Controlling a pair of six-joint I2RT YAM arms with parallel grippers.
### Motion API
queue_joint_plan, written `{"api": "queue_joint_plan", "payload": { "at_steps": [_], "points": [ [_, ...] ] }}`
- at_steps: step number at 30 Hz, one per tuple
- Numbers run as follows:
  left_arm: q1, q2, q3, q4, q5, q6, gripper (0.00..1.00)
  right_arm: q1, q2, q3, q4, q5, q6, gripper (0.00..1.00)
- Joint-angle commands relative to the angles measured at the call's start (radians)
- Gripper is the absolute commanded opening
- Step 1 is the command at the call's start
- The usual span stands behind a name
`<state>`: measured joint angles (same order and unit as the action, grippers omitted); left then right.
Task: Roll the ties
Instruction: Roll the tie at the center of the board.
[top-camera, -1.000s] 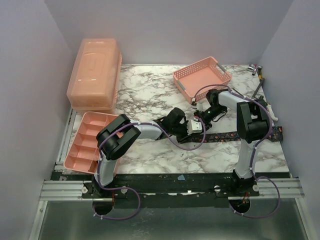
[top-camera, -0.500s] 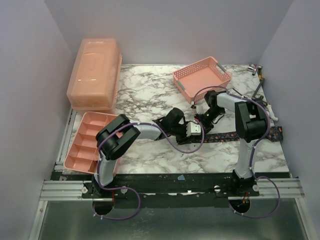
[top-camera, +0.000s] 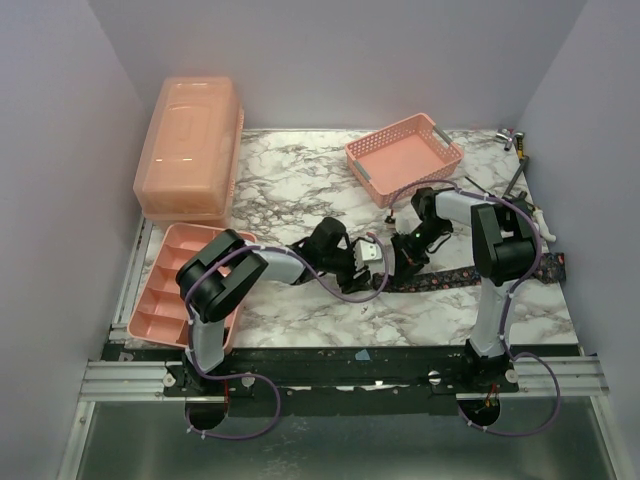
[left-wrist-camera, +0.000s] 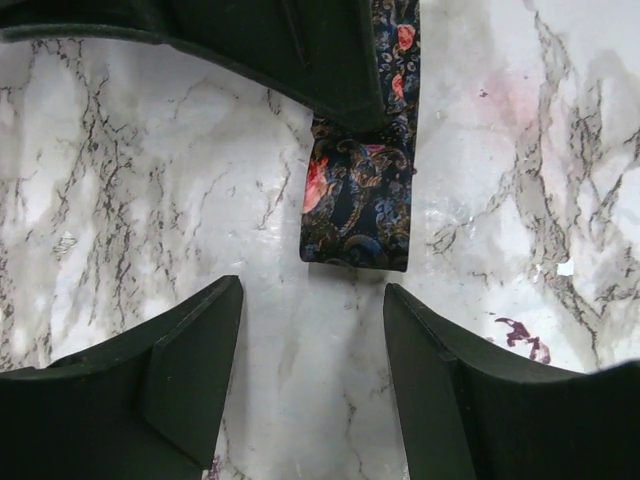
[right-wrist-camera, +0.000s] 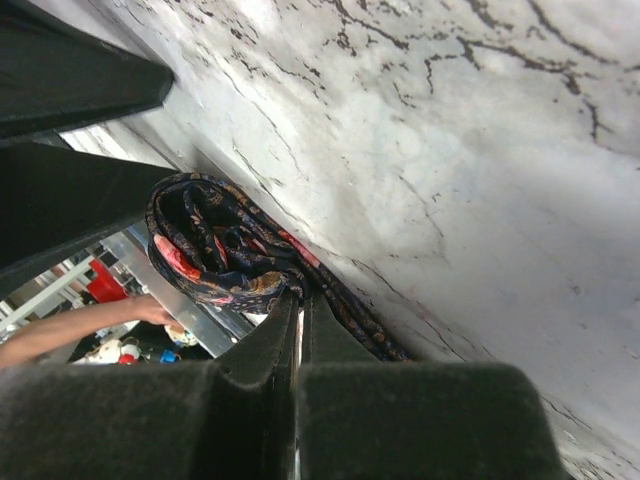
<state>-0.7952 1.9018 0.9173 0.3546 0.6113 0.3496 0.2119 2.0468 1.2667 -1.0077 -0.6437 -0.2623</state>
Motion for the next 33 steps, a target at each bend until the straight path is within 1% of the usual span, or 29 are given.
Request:
{"api": "queue_joint_plan", "payload": {
  "at_steps": [1, 5, 9, 11, 13, 15, 18, 20, 22, 24, 28, 33],
  "points": [
    [-0.017, 0.017, -0.016, 0.087, 0.081, -0.054, 0.63, -0.001, 0.029, -0.054, 0.148, 0.139, -0.040, 0.01],
    [-0.028, 0.037, -0.010, 0.113, 0.098, -0.069, 0.63, 0.000, 0.030, -0.068, 0.163, 0.140, -0.033, 0.01],
    [-0.041, 0.047, 0.014, 0.104, 0.102, -0.081, 0.63, 0.001, 0.030, -0.070, 0.182, 0.123, -0.025, 0.01],
    [-0.042, 0.049, 0.027, 0.091, 0.083, -0.085, 0.59, 0.008, 0.039, -0.056, 0.191, 0.114, -0.015, 0.01],
    [-0.036, 0.039, 0.034, 0.082, 0.040, -0.097, 0.52, 0.018, 0.057, -0.034, 0.203, 0.097, 0.007, 0.01],
    [-0.015, 0.015, 0.024, 0.076, 0.043, -0.104, 0.47, 0.030, 0.077, -0.009, 0.214, 0.071, 0.032, 0.01],
    [0.007, -0.037, -0.005, 0.055, 0.058, -0.081, 0.44, 0.052, 0.097, 0.025, 0.233, 0.048, 0.056, 0.01],
    [0.008, -0.071, -0.020, 0.049, 0.070, -0.056, 0.43, 0.064, 0.109, 0.048, 0.239, 0.031, 0.065, 0.01],
    [0.008, -0.073, -0.005, 0.042, 0.074, -0.072, 0.43, 0.071, 0.118, 0.060, 0.245, 0.020, 0.075, 0.01],
    [0.006, -0.045, 0.030, 0.030, 0.073, -0.102, 0.43, 0.074, 0.119, 0.061, 0.260, 0.012, 0.086, 0.01],
    [-0.013, 0.020, 0.090, 0.014, 0.066, -0.112, 0.43, 0.079, 0.120, 0.054, 0.284, 0.001, 0.106, 0.01],
    [-0.025, 0.086, 0.130, -0.054, -0.005, -0.083, 0.45, 0.080, 0.089, 0.026, 0.298, -0.015, 0.108, 0.01]
  ]
}}
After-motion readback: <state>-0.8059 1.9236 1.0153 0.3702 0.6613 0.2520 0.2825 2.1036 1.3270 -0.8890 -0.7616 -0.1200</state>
